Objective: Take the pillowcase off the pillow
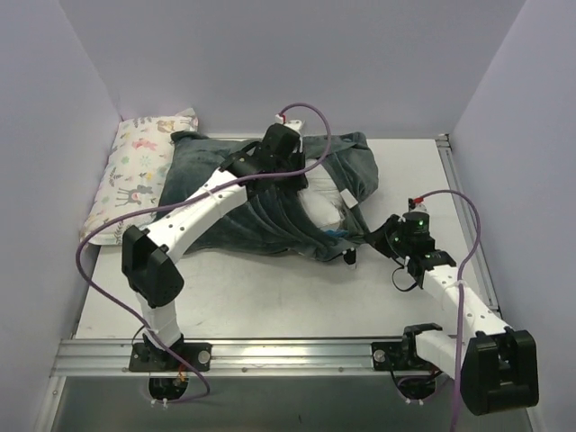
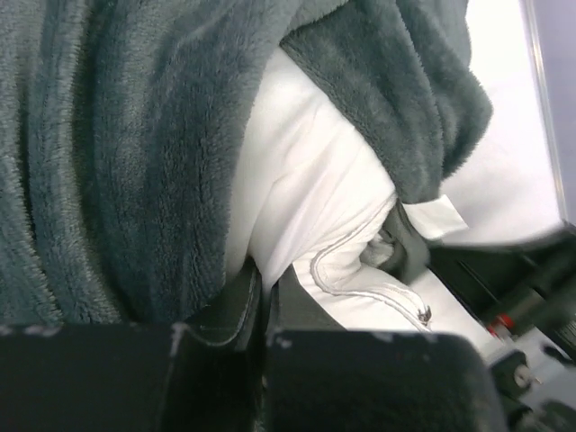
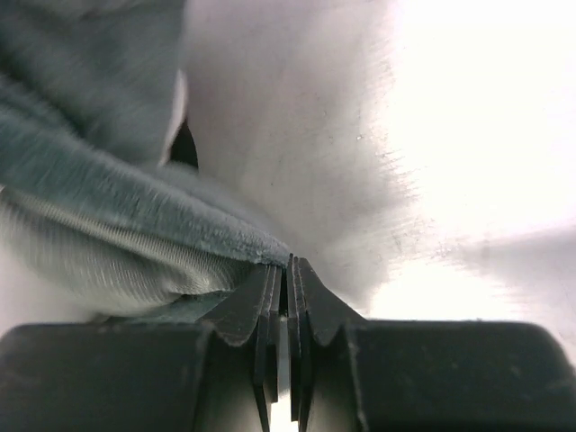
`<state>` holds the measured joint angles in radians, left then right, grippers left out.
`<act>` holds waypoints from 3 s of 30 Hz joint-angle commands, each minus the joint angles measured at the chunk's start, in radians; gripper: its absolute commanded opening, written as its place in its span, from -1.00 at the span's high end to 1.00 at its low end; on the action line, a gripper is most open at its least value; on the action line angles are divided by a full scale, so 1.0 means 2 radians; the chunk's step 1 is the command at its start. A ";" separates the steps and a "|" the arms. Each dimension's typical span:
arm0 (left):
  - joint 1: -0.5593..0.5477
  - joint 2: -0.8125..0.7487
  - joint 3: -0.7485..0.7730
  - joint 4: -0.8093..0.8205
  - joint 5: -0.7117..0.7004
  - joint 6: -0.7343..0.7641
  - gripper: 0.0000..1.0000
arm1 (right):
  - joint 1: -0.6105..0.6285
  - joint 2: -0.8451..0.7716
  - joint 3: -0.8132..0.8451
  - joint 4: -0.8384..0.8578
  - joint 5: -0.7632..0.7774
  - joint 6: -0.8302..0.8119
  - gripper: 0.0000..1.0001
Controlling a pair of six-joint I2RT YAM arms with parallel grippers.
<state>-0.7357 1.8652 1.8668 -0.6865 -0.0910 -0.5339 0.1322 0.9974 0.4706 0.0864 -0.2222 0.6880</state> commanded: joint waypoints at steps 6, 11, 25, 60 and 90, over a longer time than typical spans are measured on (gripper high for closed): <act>0.039 -0.184 -0.174 0.085 0.017 0.000 1.00 | -0.020 0.135 0.068 -0.032 0.031 -0.014 1.00; 0.004 -0.242 -0.303 0.140 0.017 -0.023 1.00 | 0.010 0.135 0.126 -0.034 0.007 -0.045 0.89; -0.037 -0.193 -0.337 0.224 0.011 -0.054 1.00 | 0.073 -0.041 0.153 -0.192 0.098 -0.095 -0.39; -0.126 -0.395 -0.390 0.207 -0.028 -0.051 1.00 | -0.090 0.267 0.275 -0.057 -0.007 -0.052 0.86; -0.159 -0.201 -0.387 0.391 -0.005 -0.089 1.00 | -0.140 0.015 0.168 -0.124 -0.103 -0.004 -0.96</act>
<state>-1.0565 1.4502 1.0607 -0.0162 -0.0883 -0.7040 -0.1558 1.1435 0.8658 -0.0731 -0.4263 0.6846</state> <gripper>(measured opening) 0.028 0.973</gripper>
